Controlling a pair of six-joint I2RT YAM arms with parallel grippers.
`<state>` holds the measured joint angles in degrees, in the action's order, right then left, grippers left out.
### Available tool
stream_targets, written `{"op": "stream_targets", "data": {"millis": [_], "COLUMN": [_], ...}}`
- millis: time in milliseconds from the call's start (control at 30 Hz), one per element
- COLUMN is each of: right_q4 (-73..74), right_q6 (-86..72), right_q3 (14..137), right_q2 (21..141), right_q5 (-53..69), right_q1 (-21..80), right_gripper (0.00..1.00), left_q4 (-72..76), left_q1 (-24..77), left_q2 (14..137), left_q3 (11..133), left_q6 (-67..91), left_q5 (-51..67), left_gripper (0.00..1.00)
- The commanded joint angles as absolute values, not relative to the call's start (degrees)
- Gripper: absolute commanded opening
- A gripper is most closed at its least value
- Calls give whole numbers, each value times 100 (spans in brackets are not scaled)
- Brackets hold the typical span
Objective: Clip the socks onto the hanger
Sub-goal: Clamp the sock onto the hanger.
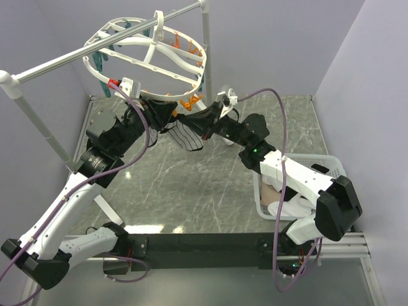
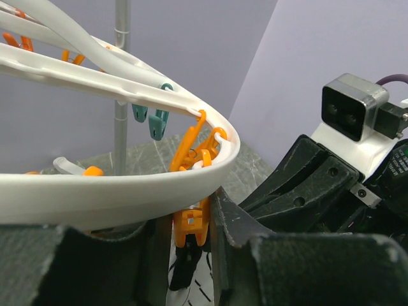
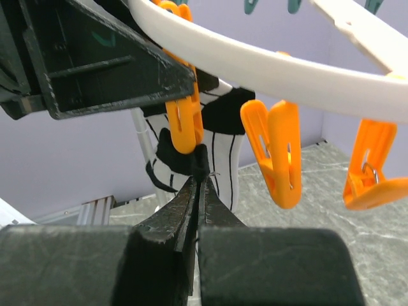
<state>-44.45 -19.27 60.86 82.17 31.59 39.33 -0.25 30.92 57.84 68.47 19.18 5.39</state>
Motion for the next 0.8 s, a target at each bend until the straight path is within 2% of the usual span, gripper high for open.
{"op": "stream_targets", "data": {"millis": [0,767], "right_q4": [-4720,-4676], "right_q6": [-1872,-2162], "right_q3": [6425,6741], "right_q2": [8227,8402], "right_q5": [3234,3182], "right_q1": [3920,3832], "right_gripper": [0,0], "left_q4": [167,35], "left_q1": [3015,2962], "left_q2": [5687,5687], "left_q3": [6847,6847], "left_q6": [1925,1732], "left_q5": [615,730], "left_gripper": [26,26]}}
